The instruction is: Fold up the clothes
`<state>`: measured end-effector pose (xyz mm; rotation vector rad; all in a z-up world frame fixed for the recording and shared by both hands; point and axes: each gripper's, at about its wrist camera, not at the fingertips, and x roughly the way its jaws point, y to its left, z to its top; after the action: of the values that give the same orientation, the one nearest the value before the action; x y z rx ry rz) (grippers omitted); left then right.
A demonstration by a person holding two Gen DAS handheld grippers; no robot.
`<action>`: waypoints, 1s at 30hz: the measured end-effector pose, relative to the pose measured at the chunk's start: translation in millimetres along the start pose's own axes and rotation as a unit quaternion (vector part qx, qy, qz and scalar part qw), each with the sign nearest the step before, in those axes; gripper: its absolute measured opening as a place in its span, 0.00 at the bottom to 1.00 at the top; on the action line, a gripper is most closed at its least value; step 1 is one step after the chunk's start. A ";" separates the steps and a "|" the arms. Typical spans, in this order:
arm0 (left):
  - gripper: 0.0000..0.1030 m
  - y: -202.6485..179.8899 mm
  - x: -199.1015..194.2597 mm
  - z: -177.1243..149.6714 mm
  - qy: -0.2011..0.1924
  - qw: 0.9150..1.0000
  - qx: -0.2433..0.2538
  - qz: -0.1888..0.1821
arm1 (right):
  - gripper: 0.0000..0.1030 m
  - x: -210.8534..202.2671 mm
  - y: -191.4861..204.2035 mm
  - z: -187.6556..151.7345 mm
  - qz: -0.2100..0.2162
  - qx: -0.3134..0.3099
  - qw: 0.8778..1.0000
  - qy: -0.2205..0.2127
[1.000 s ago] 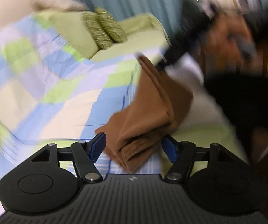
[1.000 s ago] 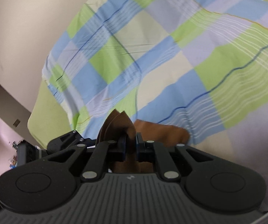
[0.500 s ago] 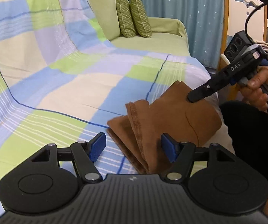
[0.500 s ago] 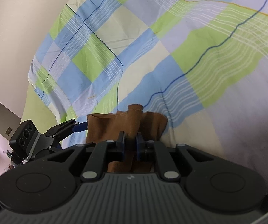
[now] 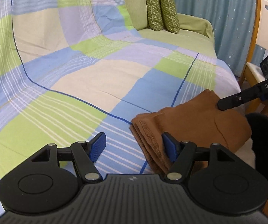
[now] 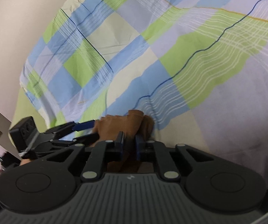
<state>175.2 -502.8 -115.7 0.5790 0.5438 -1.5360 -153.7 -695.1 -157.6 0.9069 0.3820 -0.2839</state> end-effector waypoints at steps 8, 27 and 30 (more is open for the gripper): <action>0.64 -10.3 -0.2 -3.2 -0.015 1.000 -0.002 0.018 | 0.03 -4.9 -4.6 -6.6 0.004 0.023 1.000 -0.013; 0.62 -71.2 -3.5 38.4 0.013 0.994 0.101 -0.026 | 0.47 -40.9 -28.2 -27.1 0.132 0.065 0.989 0.009; 0.62 -68.9 15.8 38.0 0.033 0.994 0.104 -0.028 | 0.53 -43.2 -30.5 -36.1 0.151 0.060 0.986 0.028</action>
<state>104.6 -536.6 -97.8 0.7807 0.4562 -1.6430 -211.8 -680.5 -180.4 1.0789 0.2749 -0.0026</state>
